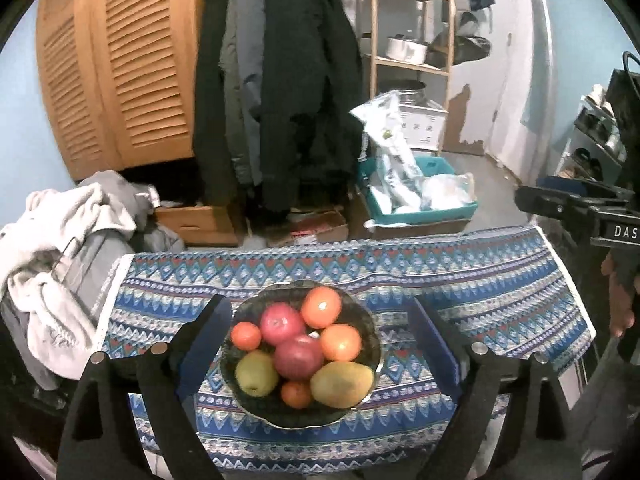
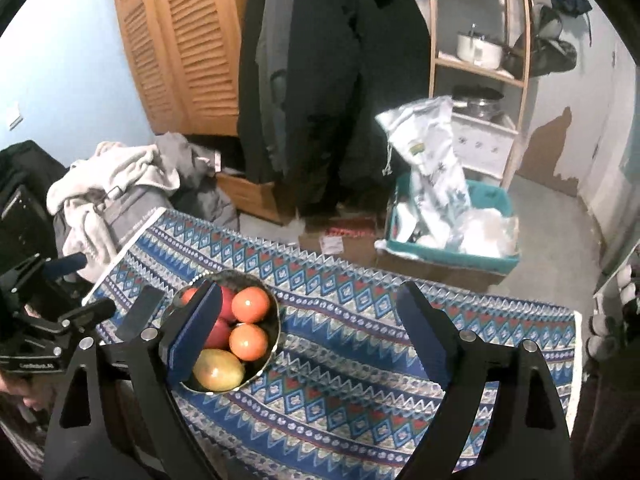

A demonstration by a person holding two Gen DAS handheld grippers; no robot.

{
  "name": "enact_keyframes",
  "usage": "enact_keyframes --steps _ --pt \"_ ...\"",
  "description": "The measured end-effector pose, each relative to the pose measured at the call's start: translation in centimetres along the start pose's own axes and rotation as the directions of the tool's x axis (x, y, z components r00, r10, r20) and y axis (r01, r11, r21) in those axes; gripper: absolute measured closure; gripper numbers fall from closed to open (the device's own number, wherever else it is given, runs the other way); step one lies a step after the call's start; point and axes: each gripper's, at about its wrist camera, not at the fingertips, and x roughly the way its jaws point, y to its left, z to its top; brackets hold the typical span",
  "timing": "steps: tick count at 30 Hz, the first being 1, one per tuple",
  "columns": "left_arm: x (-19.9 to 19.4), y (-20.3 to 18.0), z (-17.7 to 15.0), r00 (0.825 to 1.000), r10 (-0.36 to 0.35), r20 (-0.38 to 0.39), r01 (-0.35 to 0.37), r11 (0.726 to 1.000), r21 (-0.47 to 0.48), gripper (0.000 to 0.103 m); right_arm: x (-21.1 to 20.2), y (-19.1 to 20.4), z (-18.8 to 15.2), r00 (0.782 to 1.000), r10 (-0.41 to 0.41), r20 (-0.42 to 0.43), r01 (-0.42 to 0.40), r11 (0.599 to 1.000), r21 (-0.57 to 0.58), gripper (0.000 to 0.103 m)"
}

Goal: Organize fruits

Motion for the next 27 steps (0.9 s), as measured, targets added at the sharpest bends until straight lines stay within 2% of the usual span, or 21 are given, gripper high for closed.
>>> enact_keyframes --steps 3,7,14,17,23,27 --pt "-0.5 -1.2 0.4 1.000 -0.007 0.012 0.006 1.000 0.019 0.012 -1.0 0.1 0.0 1.000 -0.001 0.022 0.001 1.000 -0.015 0.015" --pt "-1.4 -2.2 0.9 0.999 -0.030 0.039 0.029 0.999 0.026 0.002 -2.3 0.0 0.0 0.999 -0.004 0.052 0.005 1.000 -0.028 0.015" --pt "-2.5 -2.9 2.0 0.995 -0.051 0.086 0.049 0.999 0.021 0.001 -3.5 -0.7 -0.1 0.996 -0.033 0.087 0.036 0.999 -0.028 0.015" --pt "-2.9 -3.4 2.2 0.993 -0.040 0.111 0.036 0.999 0.040 0.001 -3.5 -1.3 -0.3 0.996 -0.031 0.083 0.033 0.999 -0.015 0.015" --pt "-2.9 -3.9 2.6 0.990 -0.072 0.118 0.070 0.997 0.027 0.001 -3.3 -2.1 -0.5 0.996 -0.044 0.075 0.044 0.999 -0.005 0.015" --pt "-2.8 -4.0 2.7 0.991 -0.068 0.111 0.066 0.998 0.021 0.001 -3.3 -2.2 -0.6 0.996 -0.047 0.074 0.047 0.999 0.000 0.015"
